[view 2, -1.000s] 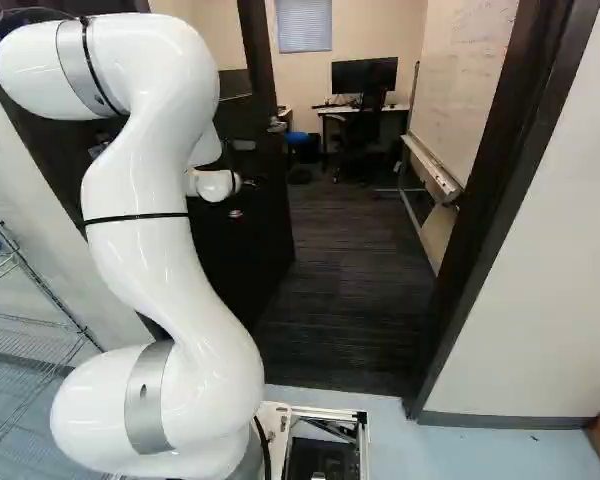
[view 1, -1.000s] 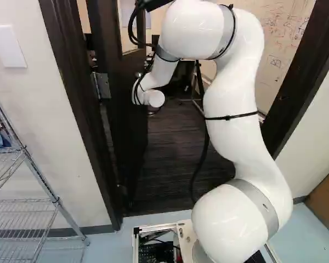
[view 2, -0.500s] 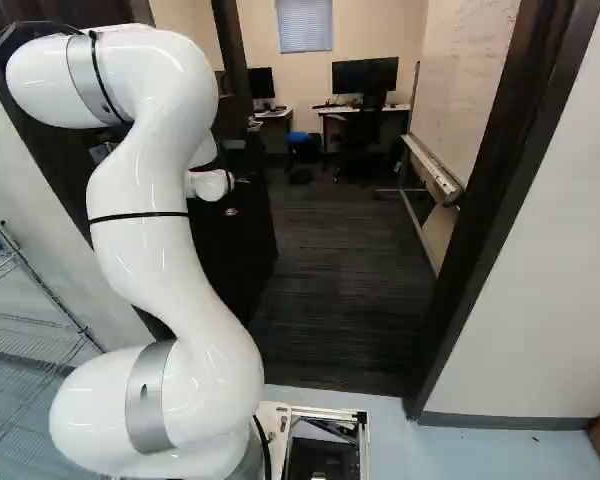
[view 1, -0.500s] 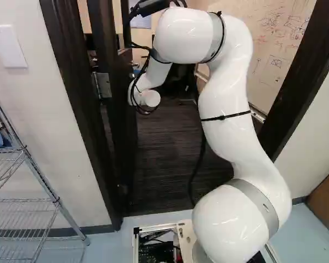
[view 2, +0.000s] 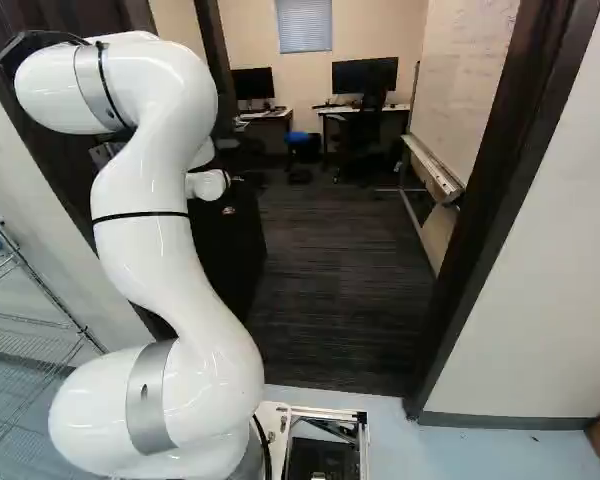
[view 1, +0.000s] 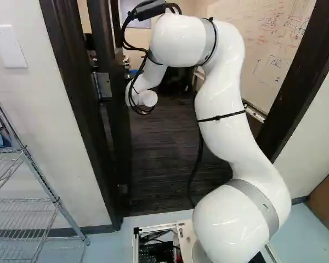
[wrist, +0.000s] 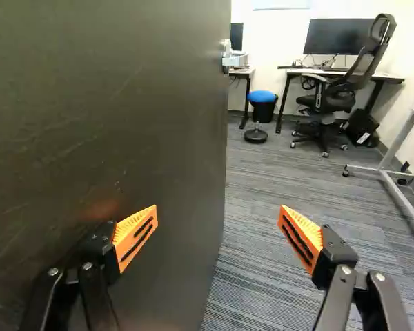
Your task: Open the door and move inside
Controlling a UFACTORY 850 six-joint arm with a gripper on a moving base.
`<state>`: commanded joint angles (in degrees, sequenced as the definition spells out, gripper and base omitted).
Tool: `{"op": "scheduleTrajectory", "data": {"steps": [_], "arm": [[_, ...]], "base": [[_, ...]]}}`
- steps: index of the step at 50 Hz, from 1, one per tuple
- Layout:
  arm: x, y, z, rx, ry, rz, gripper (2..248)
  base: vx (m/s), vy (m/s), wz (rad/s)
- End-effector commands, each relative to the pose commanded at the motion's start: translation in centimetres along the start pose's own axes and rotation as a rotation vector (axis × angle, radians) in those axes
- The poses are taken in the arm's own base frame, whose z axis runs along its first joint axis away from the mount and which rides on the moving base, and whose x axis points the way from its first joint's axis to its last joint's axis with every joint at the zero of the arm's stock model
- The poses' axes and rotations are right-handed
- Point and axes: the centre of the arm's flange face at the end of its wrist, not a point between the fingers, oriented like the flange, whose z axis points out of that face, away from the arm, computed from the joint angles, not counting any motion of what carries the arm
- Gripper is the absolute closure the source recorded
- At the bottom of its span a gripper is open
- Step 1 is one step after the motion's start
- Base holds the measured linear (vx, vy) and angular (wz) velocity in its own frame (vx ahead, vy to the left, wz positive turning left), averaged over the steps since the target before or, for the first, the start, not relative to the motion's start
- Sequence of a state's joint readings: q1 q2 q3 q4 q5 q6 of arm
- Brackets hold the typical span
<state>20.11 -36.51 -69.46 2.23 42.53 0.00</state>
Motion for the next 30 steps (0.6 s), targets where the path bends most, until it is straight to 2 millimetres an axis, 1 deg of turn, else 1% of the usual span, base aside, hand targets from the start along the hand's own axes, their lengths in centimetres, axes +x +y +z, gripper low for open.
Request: {"op": "scheduleTrajectory", "data": {"steps": [12, 30], "arm": [[0.04, -0.76, 0.73, 0.028, 0.006, -0.024, 3], [0.04, -0.89, 0.83, 0.032, 0.007, -0.027, 3]], "base": [[0.0, 0.0, 0.0], [0.0, 0.0, 0.0]]}}
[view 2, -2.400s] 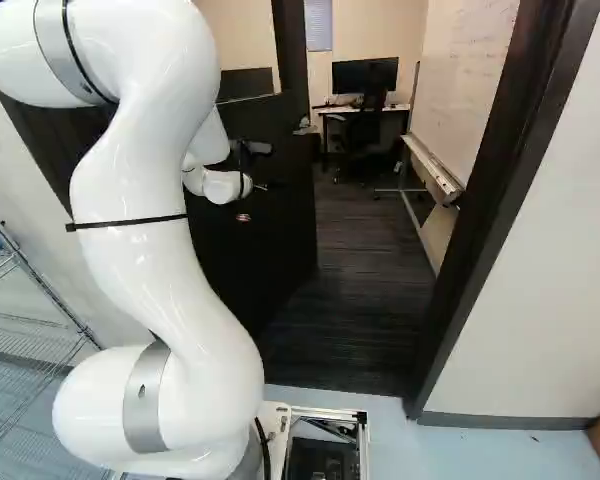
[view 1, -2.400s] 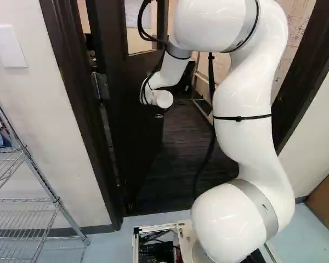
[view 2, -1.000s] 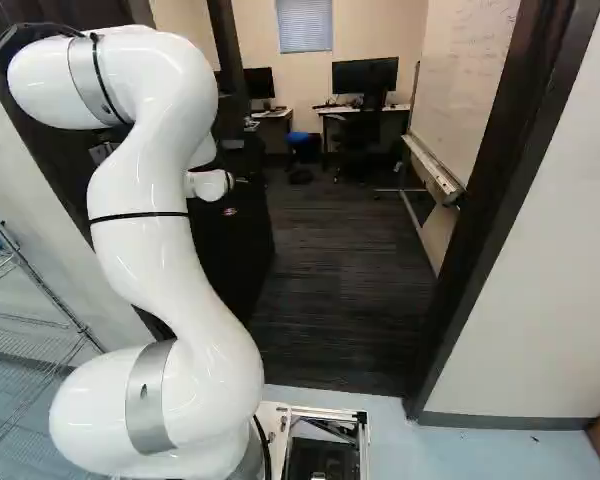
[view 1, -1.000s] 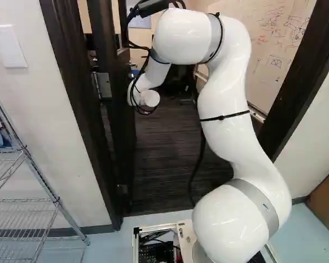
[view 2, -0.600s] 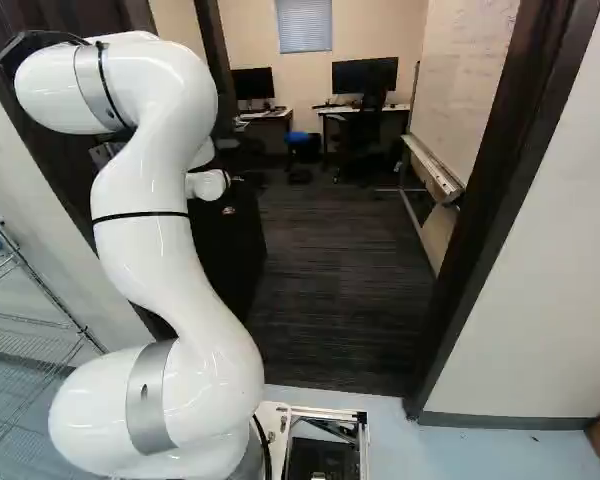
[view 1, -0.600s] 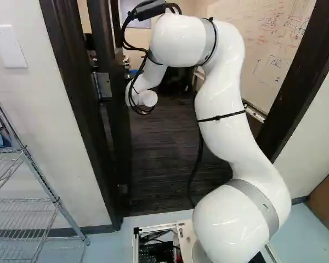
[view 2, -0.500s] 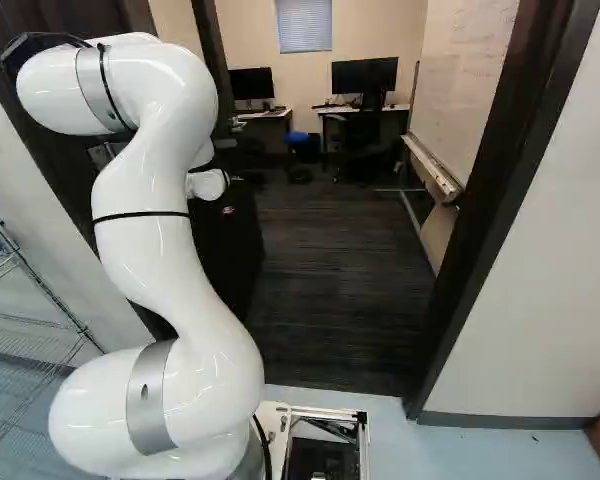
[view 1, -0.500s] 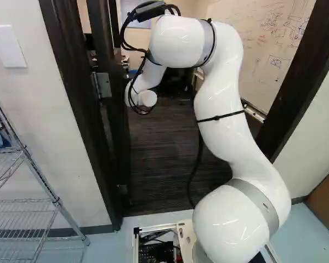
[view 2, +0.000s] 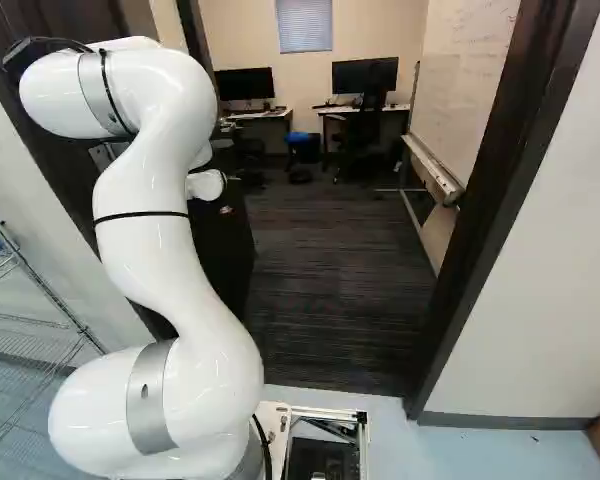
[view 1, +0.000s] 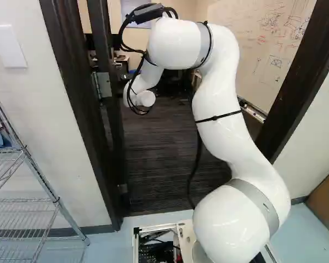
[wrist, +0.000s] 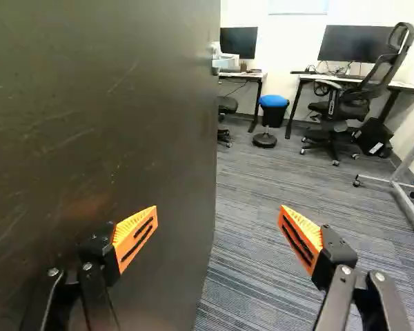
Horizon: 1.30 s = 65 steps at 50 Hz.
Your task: Open the door and move inside
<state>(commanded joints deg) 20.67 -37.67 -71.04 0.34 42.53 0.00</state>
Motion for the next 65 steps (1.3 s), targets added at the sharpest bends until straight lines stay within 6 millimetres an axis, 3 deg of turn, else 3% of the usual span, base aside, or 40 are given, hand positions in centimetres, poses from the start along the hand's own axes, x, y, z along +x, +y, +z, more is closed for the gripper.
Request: {"op": "scheduleTrajectory", "data": {"steps": [12, 39, 65], "arm": [[0.0, 0.6, -0.3, -0.009, -0.002, 0.002, 3], [-0.2, 4.5, -2.1, -0.065, -0.016, 0.017, 3], [-0.5, 8.0, -5.1, -0.121, -0.037, 0.033, 3]], "base": [[0.0, 0.0, 0.0], [0.0, 0.0, 0.0], [0.0, 0.0, 0.0]]}}
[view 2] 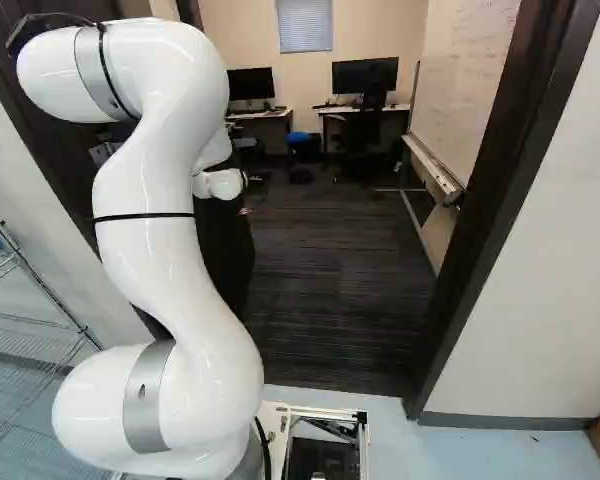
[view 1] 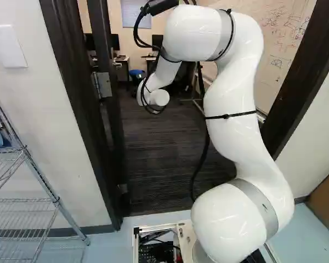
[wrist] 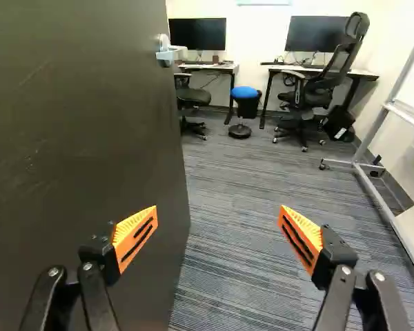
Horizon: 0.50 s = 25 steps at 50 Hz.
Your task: Open the door and move inside
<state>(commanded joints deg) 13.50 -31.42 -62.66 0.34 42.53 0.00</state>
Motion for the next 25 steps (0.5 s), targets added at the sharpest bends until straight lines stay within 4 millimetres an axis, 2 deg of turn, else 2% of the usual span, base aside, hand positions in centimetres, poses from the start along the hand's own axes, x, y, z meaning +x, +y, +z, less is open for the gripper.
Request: {"op": "scheduleTrajectory", "data": {"steps": [25], "arm": [[-0.4, 3.5, -2.9, -0.053, -0.019, 0.014, 3]], "base": [[0.0, 0.0, 0.0]]}}
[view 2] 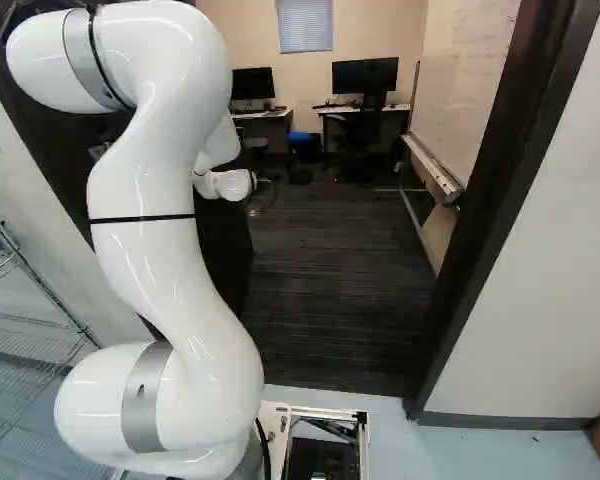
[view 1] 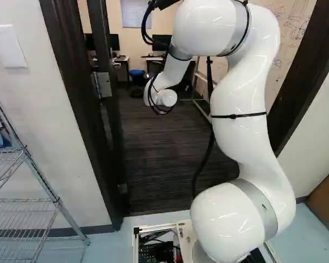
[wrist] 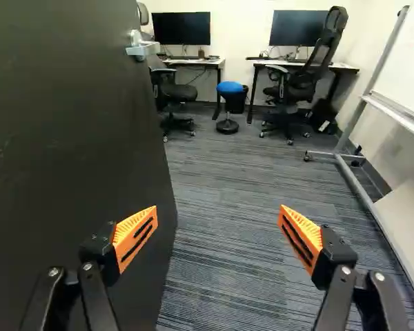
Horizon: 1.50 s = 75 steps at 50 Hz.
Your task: Open the door and move inside
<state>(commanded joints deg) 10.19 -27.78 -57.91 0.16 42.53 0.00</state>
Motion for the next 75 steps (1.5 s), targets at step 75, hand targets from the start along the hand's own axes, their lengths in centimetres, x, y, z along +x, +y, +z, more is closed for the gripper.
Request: {"op": "scheduleTrajectory", "data": {"steps": [75], "arm": [[-2.6, 7.0, -11.6, 0.019, -0.067, -0.131, 3]], "base": [[0.0, 0.0, 0.0]]}}
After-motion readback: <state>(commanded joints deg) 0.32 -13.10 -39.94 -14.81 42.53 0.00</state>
